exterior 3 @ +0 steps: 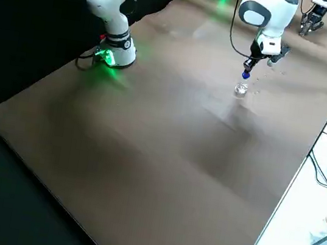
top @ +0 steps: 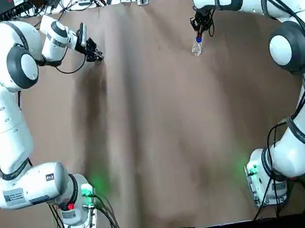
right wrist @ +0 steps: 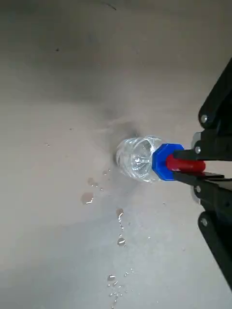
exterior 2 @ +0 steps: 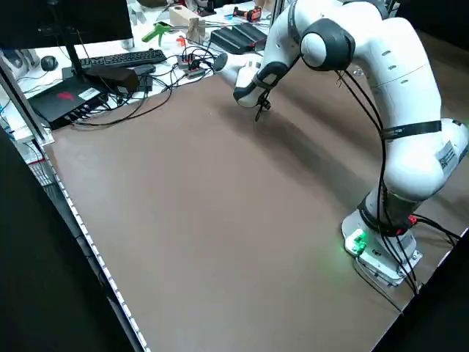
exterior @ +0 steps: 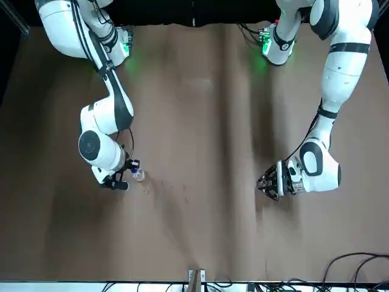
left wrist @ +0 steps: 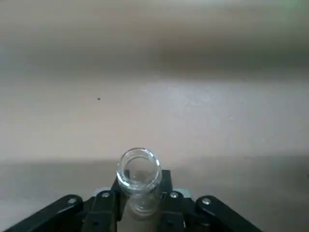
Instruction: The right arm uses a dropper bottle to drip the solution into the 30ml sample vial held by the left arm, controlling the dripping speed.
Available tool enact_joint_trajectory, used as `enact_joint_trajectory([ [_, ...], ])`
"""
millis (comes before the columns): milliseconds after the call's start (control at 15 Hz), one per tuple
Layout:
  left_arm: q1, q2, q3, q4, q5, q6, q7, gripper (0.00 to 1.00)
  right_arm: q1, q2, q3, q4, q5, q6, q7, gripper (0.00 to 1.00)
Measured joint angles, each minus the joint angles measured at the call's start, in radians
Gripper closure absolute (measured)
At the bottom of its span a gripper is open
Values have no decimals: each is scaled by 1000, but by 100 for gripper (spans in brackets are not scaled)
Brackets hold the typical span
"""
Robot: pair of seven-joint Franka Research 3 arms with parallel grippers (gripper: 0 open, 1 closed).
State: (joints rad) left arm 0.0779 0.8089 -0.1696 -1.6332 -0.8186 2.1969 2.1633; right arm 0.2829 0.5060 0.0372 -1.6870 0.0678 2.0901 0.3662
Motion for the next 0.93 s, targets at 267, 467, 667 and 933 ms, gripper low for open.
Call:
enact_joint_trajectory([
  [267,-1,0,-6,6,0,0,0,69,0,0,0,0,0,0,0,87],
  [467,-5,-5,-20,14,0,0,-4,69,0,0,0,0,0,0,0,87],
  [667,-24,-19,-36,17,0,0,-57,69,0,-3,0,1,0,0,0,87],
  [933,-84,-46,-38,20,0,3,-143,69,0,-15,0,3,0,0,0,87],
])
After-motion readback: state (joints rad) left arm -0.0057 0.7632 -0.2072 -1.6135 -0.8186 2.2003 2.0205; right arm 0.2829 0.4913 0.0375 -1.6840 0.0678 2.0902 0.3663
